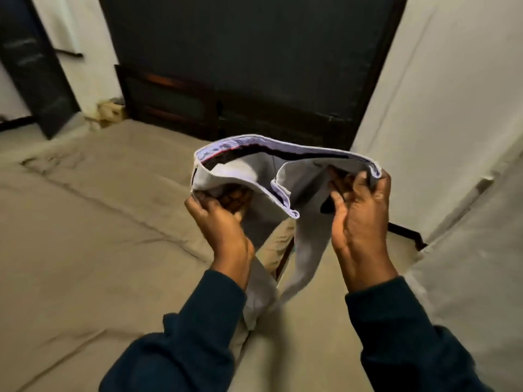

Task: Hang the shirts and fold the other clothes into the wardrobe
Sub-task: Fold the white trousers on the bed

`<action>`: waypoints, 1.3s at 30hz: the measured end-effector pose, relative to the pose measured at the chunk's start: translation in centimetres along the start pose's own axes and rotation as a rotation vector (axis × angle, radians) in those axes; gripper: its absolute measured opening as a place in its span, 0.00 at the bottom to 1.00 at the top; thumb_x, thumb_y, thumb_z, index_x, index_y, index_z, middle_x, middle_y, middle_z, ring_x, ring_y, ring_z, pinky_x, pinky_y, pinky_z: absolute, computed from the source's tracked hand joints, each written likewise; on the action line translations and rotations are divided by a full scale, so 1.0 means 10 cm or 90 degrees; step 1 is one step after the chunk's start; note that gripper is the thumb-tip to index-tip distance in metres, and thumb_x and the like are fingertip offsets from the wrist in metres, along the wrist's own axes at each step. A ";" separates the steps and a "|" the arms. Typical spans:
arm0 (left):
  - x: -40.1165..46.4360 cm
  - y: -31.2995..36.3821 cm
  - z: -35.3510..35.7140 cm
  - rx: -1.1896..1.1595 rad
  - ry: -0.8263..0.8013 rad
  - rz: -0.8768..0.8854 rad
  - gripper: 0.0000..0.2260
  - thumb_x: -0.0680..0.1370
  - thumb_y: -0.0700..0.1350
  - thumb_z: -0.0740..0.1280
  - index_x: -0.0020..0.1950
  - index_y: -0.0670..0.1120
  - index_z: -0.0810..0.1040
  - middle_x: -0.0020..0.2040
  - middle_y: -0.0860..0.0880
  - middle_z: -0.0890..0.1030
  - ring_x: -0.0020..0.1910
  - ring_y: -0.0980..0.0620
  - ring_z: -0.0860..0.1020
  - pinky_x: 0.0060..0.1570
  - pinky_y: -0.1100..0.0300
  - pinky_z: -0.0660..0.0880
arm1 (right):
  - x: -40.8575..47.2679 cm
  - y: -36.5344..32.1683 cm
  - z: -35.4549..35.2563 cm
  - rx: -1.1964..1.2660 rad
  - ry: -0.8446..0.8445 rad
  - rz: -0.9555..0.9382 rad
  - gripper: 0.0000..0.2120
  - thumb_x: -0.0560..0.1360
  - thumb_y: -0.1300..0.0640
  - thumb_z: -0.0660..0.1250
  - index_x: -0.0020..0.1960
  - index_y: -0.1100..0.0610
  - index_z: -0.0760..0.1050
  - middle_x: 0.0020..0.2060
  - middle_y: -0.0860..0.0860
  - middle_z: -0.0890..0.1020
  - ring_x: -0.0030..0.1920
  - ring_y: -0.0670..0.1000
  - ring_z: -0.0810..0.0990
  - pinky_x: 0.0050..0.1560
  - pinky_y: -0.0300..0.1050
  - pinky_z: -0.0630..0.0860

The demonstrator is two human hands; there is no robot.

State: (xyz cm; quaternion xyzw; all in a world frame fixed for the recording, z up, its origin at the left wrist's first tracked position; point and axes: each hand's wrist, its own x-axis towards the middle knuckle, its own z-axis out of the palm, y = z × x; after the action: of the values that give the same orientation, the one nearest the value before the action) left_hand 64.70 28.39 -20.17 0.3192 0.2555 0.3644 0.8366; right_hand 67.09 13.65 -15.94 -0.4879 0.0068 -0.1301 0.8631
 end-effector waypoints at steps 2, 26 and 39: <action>0.02 -0.16 0.06 -0.019 0.059 0.017 0.09 0.85 0.41 0.51 0.62 0.49 0.67 0.65 0.40 0.75 0.61 0.39 0.79 0.40 0.56 0.83 | 0.20 0.15 -0.05 0.002 -0.007 0.031 0.11 0.85 0.59 0.56 0.64 0.51 0.70 0.67 0.56 0.76 0.65 0.54 0.78 0.67 0.54 0.73; 0.63 0.34 -1.59 0.000 0.504 0.322 0.17 0.81 0.29 0.58 0.63 0.45 0.56 0.64 0.40 0.77 0.59 0.51 0.79 0.63 0.56 0.74 | -0.72 2.22 2.45 0.000 -0.619 -0.013 0.13 0.76 0.73 0.61 0.56 0.58 0.70 0.50 0.54 0.77 0.52 0.47 0.76 0.57 0.41 0.73; 0.84 0.12 -5.31 0.374 0.780 -0.175 0.15 0.83 0.39 0.60 0.69 0.43 0.72 0.65 0.42 0.77 0.63 0.41 0.75 0.56 0.58 0.68 | -3.36 4.75 0.44 -0.670 -1.049 0.398 0.10 0.81 0.63 0.62 0.59 0.56 0.79 0.58 0.49 0.82 0.59 0.48 0.79 0.64 0.43 0.74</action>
State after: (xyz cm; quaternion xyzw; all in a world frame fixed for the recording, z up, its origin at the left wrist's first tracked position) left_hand 34.19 54.00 -56.28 0.2339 0.8081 0.2858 0.4589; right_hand 45.63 48.40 -57.59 -0.7191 -0.4050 0.4951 0.2716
